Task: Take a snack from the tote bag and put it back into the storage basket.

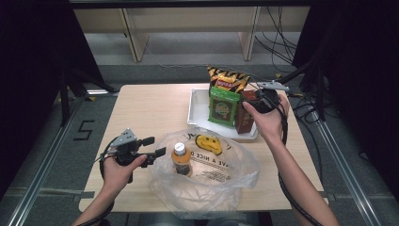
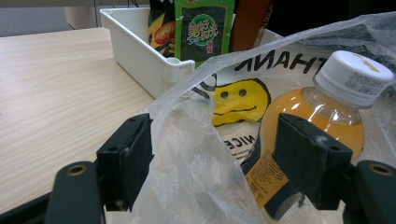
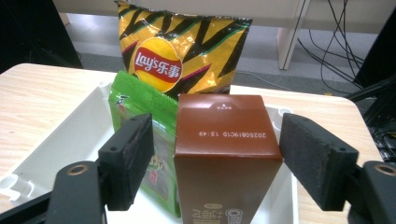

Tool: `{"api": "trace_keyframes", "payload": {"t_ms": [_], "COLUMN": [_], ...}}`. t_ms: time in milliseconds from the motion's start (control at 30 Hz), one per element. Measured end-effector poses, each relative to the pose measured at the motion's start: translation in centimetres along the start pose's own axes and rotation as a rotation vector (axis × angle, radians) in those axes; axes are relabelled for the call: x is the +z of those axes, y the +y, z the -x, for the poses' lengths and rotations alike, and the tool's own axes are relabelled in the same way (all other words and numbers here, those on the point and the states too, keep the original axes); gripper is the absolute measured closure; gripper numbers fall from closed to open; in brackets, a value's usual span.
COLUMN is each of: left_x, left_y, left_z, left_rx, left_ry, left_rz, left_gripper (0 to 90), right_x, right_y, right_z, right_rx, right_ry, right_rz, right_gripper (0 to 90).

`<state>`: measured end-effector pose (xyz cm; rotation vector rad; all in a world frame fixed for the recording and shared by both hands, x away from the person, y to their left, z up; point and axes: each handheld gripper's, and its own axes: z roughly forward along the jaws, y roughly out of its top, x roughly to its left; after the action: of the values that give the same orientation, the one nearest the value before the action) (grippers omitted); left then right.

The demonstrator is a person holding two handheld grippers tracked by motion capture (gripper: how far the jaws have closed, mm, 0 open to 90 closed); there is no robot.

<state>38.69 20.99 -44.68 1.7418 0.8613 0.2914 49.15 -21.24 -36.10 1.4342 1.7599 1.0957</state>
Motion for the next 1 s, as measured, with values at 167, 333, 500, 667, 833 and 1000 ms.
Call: {"api": "trace_keyframes", "payload": {"t_ms": [167, 333, 500, 667, 833, 1000], "left_x": [0.0, 0.0, 0.0, 0.0, 0.0, 0.0], "left_y": [0.0, 0.0, 0.0, 0.0, 0.0, 0.0], "left_z": [0.0, 0.0, 0.0, 0.0, 0.0, 0.0], "left_rx": [-0.012, -0.011, -0.007, 0.003, -0.001, -0.013], "left_ry": [-0.001, 0.0, 0.004, 0.004, 0.005, 0.004], "left_rz": [0.008, 0.007, 0.004, 0.001, 0.001, 0.007], "left_gripper": [27.5, 27.5, 27.5, 27.5, 27.5, 27.5], "right_x": [-1.2, -2.2, -2.8, -2.8, -2.1, -1.1], "right_y": [-0.3, -0.7, -1.4, -2.4, -2.8, -3.0], "right_z": [0.1, 0.6, 0.6, 0.5, 0.2, -0.2], "right_rx": [0.022, 0.011, 0.011, 0.005, -0.047, -0.056], "right_ry": [0.005, 0.016, 0.019, 0.057, 0.107, 0.106], "right_rz": [-0.006, 0.003, -0.021, -0.054, -0.075, -0.105], "right_gripper": [34.7, 39.9, 51.9, 72.4, 89.8, 90.0]}}
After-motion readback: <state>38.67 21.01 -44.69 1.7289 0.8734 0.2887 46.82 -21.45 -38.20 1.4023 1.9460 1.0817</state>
